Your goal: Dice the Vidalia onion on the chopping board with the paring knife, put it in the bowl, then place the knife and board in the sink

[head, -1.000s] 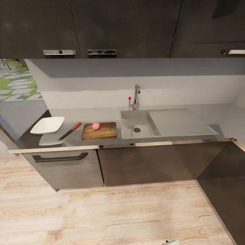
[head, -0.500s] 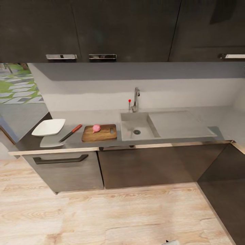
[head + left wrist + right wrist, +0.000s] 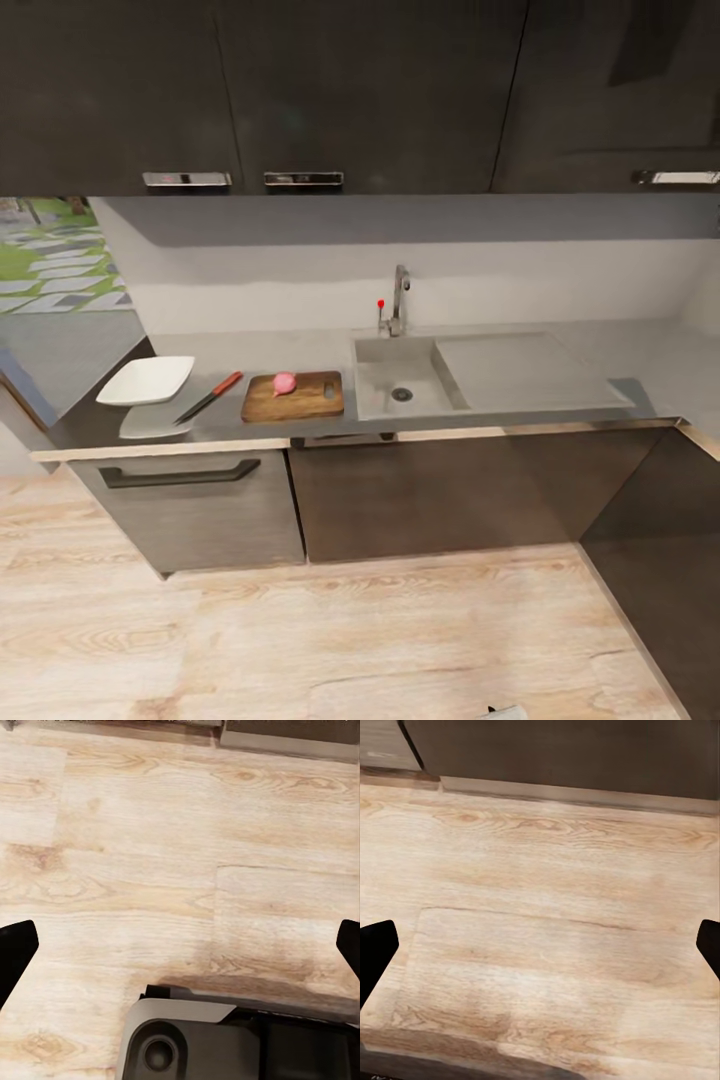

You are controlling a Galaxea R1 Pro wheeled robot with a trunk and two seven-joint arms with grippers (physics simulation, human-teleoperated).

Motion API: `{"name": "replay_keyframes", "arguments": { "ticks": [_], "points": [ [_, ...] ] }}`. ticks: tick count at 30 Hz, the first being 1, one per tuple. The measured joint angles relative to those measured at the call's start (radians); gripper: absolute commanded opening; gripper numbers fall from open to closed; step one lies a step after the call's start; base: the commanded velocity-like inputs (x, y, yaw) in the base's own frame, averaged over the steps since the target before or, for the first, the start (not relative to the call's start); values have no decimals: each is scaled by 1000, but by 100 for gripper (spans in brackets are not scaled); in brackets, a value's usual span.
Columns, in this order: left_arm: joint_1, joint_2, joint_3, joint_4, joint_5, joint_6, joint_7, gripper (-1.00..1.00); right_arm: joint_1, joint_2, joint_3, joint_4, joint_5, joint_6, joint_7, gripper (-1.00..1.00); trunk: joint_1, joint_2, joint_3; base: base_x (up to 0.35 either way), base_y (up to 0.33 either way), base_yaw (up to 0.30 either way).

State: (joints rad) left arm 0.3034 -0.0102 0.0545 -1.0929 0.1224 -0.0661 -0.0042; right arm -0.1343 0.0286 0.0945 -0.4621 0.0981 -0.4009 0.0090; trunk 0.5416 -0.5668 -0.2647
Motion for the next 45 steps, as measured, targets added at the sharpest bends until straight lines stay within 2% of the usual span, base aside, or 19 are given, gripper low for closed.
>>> {"name": "replay_keyframes", "arguments": {
  "ticks": [15,39,45],
  "points": [
    [0,0,0,2,0,1,0,100,0,-1,1,0,0,-1,0,100,0,0,24,0,74,0],
    [0,0,0,12,0,1,0,100,0,-1,1,1,1,-1,0,100,0,0,62,0,286,0],
    [0,0,0,15,0,1,0,100,0,0,0,1,1,-1,0,100,0,0,72,0,107,0]
  ]
}}
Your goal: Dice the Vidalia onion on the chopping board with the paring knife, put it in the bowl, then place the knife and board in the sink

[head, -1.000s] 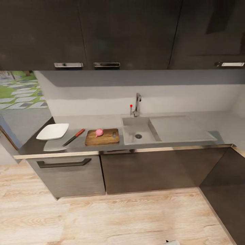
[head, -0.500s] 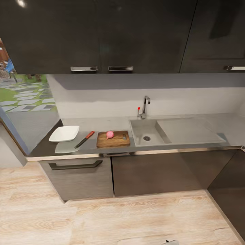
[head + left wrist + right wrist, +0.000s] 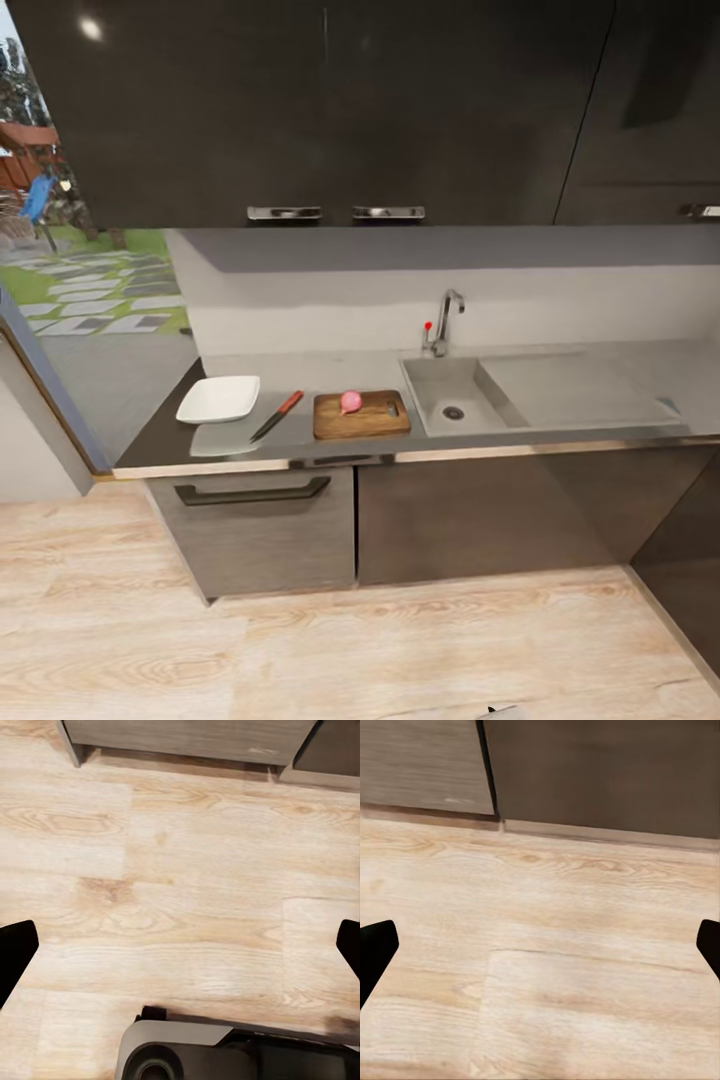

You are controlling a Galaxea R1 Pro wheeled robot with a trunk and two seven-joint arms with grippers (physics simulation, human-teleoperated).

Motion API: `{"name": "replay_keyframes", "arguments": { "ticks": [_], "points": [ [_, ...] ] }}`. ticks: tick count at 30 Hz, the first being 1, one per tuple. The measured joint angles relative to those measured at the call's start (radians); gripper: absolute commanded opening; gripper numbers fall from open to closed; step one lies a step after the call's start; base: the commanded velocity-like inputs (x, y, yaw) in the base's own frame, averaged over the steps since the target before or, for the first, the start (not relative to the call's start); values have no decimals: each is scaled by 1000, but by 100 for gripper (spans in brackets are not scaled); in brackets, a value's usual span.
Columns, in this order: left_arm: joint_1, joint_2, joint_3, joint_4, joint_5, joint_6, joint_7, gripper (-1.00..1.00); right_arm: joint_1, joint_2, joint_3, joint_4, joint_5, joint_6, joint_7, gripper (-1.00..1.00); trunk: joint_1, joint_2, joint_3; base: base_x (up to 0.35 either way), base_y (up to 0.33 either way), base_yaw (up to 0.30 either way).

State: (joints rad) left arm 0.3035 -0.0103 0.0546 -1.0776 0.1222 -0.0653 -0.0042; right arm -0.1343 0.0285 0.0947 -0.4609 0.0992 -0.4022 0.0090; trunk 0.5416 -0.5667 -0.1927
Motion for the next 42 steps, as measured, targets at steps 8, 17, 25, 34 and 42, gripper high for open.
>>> {"name": "replay_keyframes", "arguments": {
  "ticks": [8,17,25,34,42],
  "points": [
    [0,0,0,7,0,0,0,100,0,0,0,0,-1,0,0,100,0,0,13,0,12,0],
    [0,-1,0,14,0,0,0,100,0,0,0,0,0,0,0,100,0,0,27,0,1,0],
    [-1,-1,0,20,0,-1,0,100,0,0,0,0,0,0,0,100,0,0,40,0,0,0],
    [-1,-1,0,20,0,-1,0,100,0,-1,0,1,0,0,0,100,0,0,54,0,0,0],
    [-1,-1,0,20,0,-1,0,100,0,0,0,0,0,0,0,100,0,0,67,0,0,0]
  ]
}}
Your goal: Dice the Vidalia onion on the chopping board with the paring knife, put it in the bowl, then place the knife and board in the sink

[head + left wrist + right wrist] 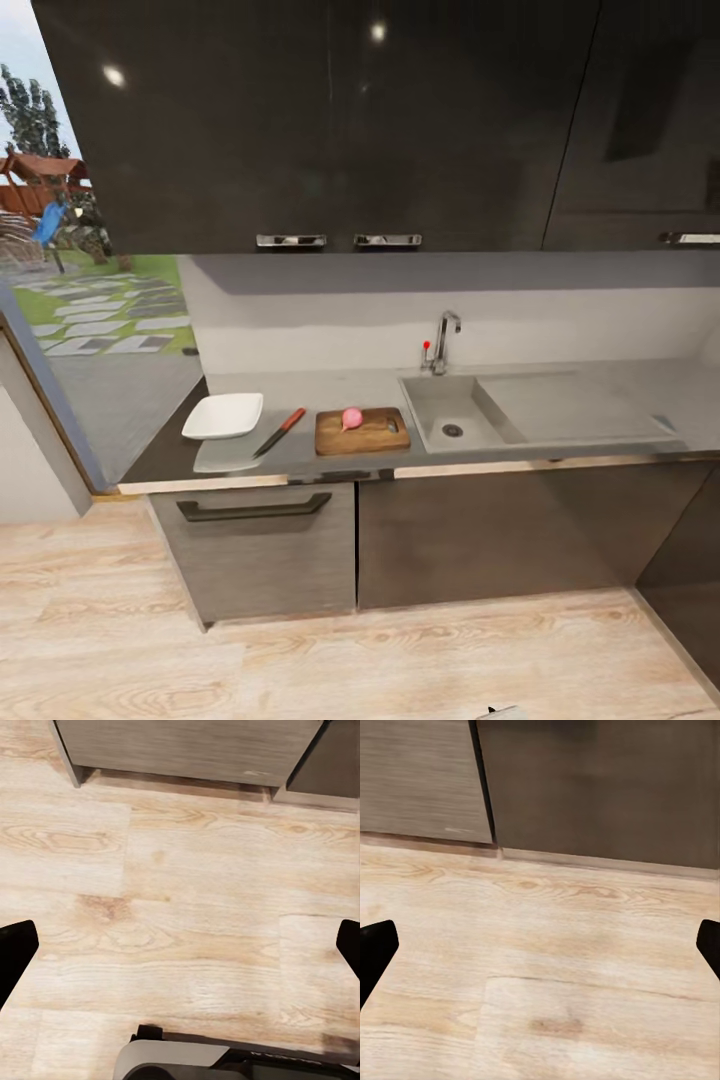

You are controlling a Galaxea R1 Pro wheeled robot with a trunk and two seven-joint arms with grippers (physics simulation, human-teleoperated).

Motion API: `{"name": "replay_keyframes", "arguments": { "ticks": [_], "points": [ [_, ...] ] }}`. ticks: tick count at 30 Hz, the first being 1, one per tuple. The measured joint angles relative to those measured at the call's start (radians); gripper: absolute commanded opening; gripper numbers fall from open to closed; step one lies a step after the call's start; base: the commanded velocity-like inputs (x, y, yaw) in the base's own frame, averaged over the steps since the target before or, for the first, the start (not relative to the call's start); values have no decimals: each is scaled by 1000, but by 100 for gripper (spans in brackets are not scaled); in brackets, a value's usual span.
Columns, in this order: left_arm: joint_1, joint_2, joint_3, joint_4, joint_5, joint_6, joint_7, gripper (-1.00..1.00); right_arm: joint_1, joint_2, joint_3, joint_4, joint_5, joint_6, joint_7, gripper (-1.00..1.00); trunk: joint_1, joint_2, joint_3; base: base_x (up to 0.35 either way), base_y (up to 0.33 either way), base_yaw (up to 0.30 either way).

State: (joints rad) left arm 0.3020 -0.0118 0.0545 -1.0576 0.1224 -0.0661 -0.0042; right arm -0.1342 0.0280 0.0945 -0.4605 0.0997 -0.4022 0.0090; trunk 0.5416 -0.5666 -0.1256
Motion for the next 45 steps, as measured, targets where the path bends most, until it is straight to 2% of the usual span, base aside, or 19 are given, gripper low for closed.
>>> {"name": "replay_keyframes", "arguments": {
  "ticks": [27,41,43,45],
  "points": [
    [0,0,0,2,0,1,0,100,0,0,0,0,0,0,0,100,0,0,41,0,0,0],
    [0,0,0,20,0,1,0,100,0,-1,0,0,0,0,-1,100,0,0,46,0,0,0],
    [0,0,0,23,0,2,0,100,0,-8,-1,-1,-1,0,-1,100,0,0,46,0,0,0],
    [0,0,0,28,0,1,0,100,0,-33,-6,-16,2,-1,0,100,0,0,46,0,0,0]
  ]
}}
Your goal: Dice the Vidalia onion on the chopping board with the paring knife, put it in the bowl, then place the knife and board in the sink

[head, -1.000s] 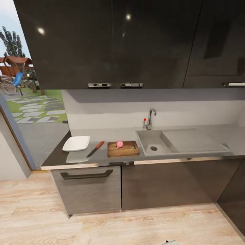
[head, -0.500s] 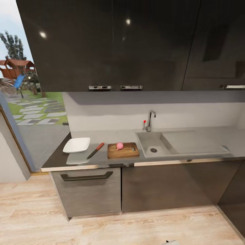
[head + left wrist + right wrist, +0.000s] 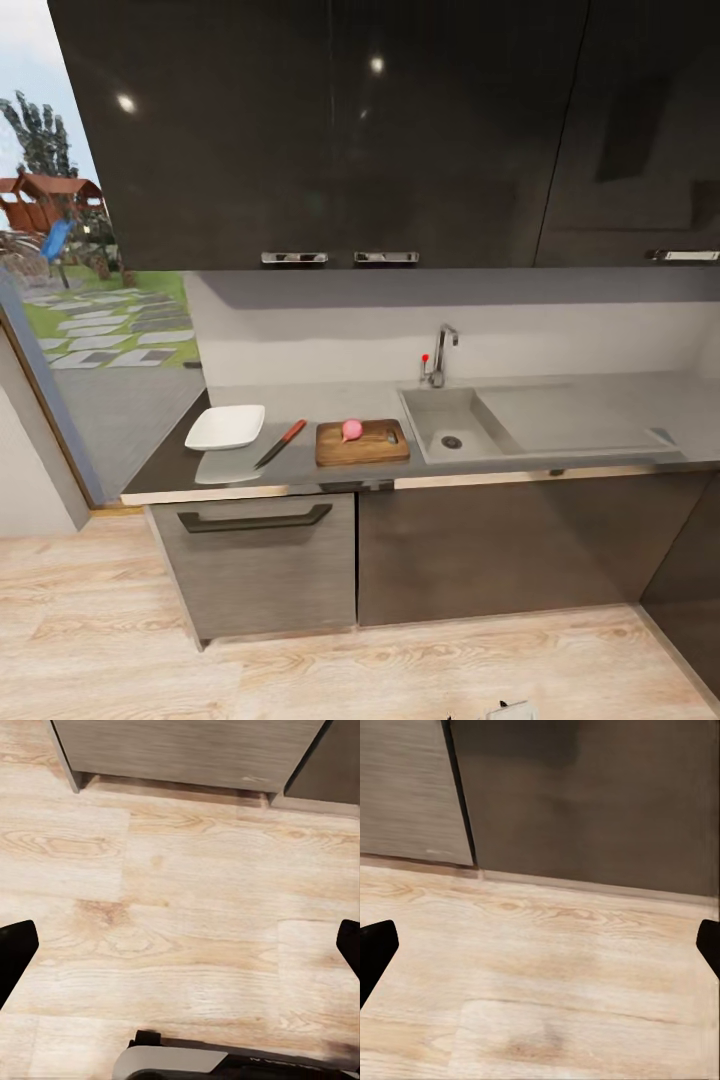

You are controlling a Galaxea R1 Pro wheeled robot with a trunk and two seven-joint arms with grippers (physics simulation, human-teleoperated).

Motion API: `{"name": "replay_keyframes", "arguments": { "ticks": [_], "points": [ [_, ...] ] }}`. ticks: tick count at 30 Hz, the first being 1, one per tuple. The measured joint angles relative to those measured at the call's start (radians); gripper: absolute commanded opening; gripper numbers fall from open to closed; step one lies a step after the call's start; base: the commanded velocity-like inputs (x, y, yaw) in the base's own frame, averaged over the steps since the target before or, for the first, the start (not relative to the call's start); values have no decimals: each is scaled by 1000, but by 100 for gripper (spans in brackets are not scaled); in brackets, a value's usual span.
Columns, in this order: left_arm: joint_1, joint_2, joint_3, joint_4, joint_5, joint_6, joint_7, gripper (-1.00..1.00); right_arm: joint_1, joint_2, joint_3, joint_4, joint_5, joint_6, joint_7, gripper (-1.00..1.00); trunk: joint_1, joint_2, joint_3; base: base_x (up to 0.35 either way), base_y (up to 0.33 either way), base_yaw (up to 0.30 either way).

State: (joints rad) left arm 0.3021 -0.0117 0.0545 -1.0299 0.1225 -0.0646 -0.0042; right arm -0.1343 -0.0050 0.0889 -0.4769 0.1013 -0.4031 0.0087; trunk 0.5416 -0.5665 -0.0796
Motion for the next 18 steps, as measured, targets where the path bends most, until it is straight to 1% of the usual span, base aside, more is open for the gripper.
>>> {"name": "replay_keyframes", "arguments": {
  "ticks": [1,5,6,9,11,13,14,15,18],
  "points": [
    [0,0,1,5,0,0,0,100,0,-4,0,-13,0,0,0,100,0,0,0,0,0,0],
    [-1,0,0,23,0,0,0,100,0,-8,0,-135,2,2,-8,100,0,0,0,0,0,0],
    [-2,0,0,29,0,0,1,100,0,-7,0,-199,1,6,-26,100,0,0,0,0,0,0],
    [-3,0,0,43,-1,0,2,100,0,-3,0,-325,-2,13,-84,100,0,0,0,0,0,0],
    [-4,0,0,48,-1,0,2,100,0,-2,0,-397,-3,33,-120,100,0,0,0,0,0,0],
    [-4,0,0,50,-1,0,3,100,0,-1,0,-436,-3,53,-134,100,0,0,0,0,0,0],
    [-5,0,0,52,-2,0,3,100,0,0,1,-522,-3,129,-152,100,0,0,0,0,0,0],
    [-5,0,0,52,-2,0,3,100,0,1,1,-564,-4,167,-154,100,0,0,0,0,0,0],
    [-5,0,0,53,-2,0,3,100,0,2,1,-640,-5,241,-157,100,0,0,0,0,0,0]
  ]
}}
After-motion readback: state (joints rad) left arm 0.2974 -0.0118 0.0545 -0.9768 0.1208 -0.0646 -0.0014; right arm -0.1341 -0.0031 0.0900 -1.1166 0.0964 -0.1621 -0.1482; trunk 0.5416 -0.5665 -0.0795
